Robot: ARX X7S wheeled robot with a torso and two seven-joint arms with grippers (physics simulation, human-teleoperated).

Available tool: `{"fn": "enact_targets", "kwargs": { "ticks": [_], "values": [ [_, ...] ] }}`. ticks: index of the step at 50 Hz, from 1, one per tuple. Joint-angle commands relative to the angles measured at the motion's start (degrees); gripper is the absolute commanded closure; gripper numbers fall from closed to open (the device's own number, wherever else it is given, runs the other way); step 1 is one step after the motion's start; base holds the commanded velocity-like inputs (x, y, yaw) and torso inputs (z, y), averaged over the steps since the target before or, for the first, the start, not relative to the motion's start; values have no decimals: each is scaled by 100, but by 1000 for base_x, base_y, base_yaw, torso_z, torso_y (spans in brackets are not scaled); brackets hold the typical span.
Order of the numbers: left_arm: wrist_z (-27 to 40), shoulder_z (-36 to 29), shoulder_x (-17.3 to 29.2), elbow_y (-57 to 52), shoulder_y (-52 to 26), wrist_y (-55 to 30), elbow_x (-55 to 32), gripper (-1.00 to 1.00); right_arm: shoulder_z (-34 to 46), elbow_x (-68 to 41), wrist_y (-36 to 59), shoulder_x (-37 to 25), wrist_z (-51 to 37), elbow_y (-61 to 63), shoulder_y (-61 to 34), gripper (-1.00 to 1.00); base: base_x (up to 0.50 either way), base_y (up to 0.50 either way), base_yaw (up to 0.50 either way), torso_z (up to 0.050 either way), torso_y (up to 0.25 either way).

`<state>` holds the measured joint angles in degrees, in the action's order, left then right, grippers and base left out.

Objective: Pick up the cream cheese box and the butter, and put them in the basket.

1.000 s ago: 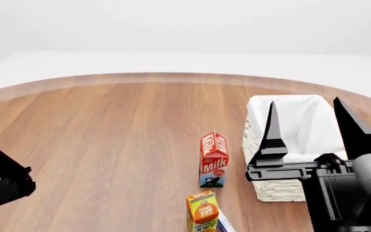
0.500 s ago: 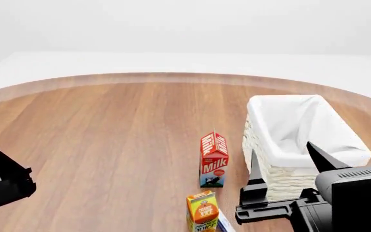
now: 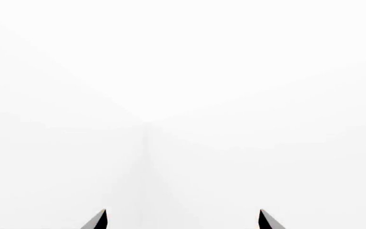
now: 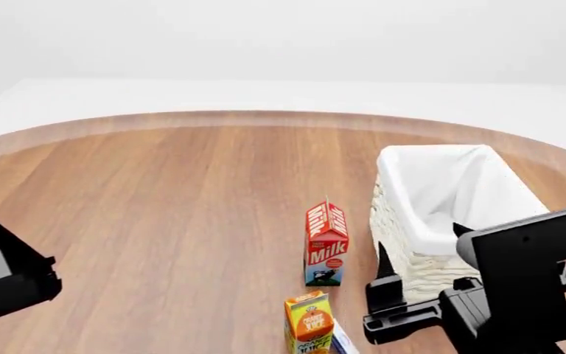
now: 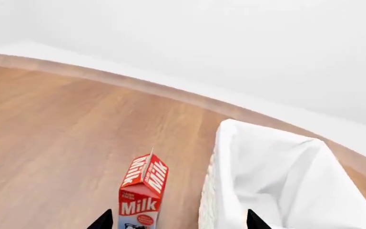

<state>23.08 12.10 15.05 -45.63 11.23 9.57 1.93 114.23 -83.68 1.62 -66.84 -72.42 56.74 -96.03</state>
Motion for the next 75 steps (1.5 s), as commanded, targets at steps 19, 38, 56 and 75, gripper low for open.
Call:
{"fn": "enact_targets", "kwargs": {
  "ticks": [19, 38, 56, 75],
  "values": [
    [51, -154, 53, 130, -27, 26, 49, -100, -3, -1268, 300, 353, 1888, -1300, -453, -100, 0, 0, 0, 0, 0],
    [89, -220, 89, 203, -33, 47, 66, -100, -20, -1736, 131, 680, 2390, -2145, -161, -100, 0, 0, 0, 0, 0],
    [128, -234, 132, 214, -18, 56, 57, -100, 99, -1616, 59, 794, 2476, -2482, 198, -100, 0, 0, 0, 0, 0],
    [167, -267, 167, 213, -13, 53, 83, -100, 254, -1514, 42, 1018, 2568, -2823, 600, -100, 0, 0, 0, 0, 0]
  ]
}}
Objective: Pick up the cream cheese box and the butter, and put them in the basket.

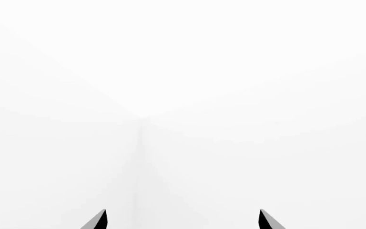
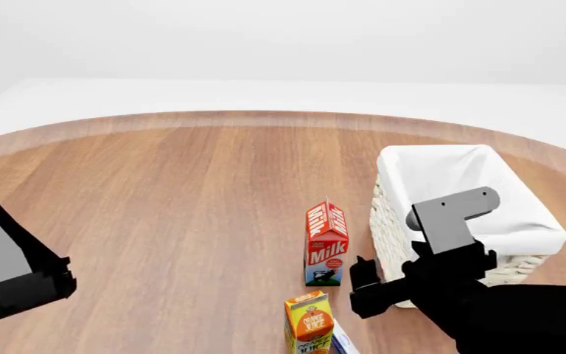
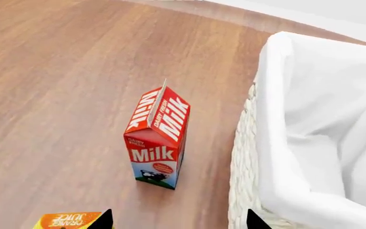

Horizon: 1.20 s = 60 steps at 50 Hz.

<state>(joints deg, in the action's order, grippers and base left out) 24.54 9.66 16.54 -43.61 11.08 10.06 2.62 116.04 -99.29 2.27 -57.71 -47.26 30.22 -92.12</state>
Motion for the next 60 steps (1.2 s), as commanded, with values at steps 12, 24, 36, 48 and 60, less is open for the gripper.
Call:
{"fn": "enact_targets", "kwargs": {
  "ticks": [12, 24, 36, 48, 60],
  "values": [
    [46, -62, 36, 63, 5, 46, 37, -100, 167, 77, -56, 254, 137, -459, 498, -100, 0, 0, 0, 0, 0],
    [65, -79, 62, 53, 9, 29, 29, -100, 248, 125, -109, 320, 195, -642, 762, -100, 0, 0, 0, 0, 0],
    [80, -99, 87, 49, 12, 11, 4, -100, 284, 154, -177, 320, 239, -760, 954, -100, 0, 0, 0, 0, 0],
    [96, -126, 110, 57, 12, 13, -11, -100, 312, 196, -271, 242, 270, -819, 1122, -100, 0, 0, 0, 0, 0],
    [119, -157, 122, 62, 21, 19, -5, -100, 361, 271, -343, 260, 299, -892, 1333, -100, 0, 0, 0, 0, 0]
  ]
}}
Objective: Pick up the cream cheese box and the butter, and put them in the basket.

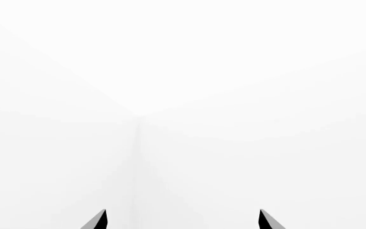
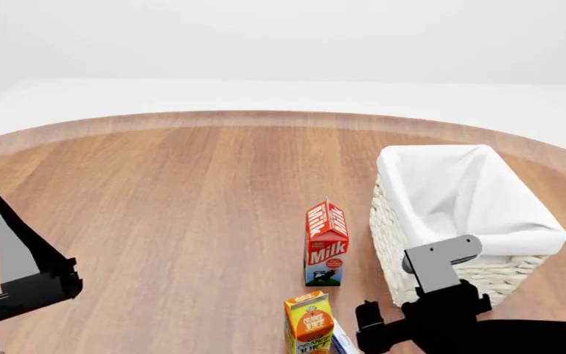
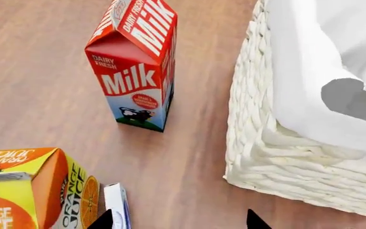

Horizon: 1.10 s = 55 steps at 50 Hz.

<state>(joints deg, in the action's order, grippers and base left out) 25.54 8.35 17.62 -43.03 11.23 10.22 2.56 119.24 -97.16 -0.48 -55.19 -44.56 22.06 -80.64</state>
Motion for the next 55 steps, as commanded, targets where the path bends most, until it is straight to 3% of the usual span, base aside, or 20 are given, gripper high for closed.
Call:
{"fn": "enact_targets", "kwargs": {
  "ticks": [1, 24, 55],
  "values": [
    [21, -29, 14, 5, 5, 1, 2, -100, 45, 65, -76, 9, 31, -82, 203, -100, 0, 0, 0, 0, 0],
    [51, -72, 60, 33, -20, -21, -15, -100, 118, 184, -251, -29, 75, -183, 596, -100, 0, 0, 0, 0, 0],
    [113, -131, 99, 129, 2, 62, 12, -100, 220, 485, -107, 423, 29, -364, 843, -100, 0, 0, 0, 0, 0]
  ]
}}
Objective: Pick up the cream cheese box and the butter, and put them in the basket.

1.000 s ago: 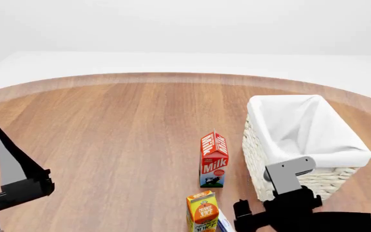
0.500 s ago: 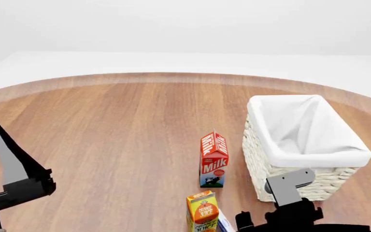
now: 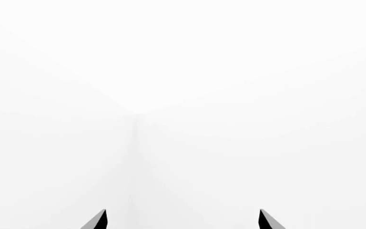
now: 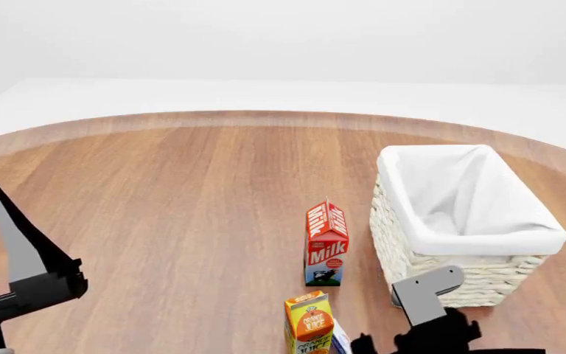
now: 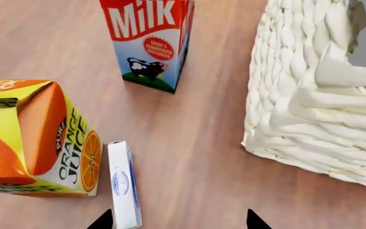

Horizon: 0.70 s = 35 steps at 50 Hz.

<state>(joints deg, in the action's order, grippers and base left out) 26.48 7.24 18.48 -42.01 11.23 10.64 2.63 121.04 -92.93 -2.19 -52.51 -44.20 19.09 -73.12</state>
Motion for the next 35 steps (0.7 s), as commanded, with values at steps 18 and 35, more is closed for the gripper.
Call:
{"fn": "enact_targets", "kwargs": {
  "ticks": [18, 35],
  "values": [
    [48, -56, 40, 54, -13, 12, 19, -100, 15, 86, 76, 257, 46, -206, 168, -100, 0, 0, 0, 0, 0],
    [78, -87, 62, 101, -9, 38, 24, -100, 1, 169, 145, 560, 36, -326, 241, -100, 0, 0, 0, 0, 0]
  ]
}}
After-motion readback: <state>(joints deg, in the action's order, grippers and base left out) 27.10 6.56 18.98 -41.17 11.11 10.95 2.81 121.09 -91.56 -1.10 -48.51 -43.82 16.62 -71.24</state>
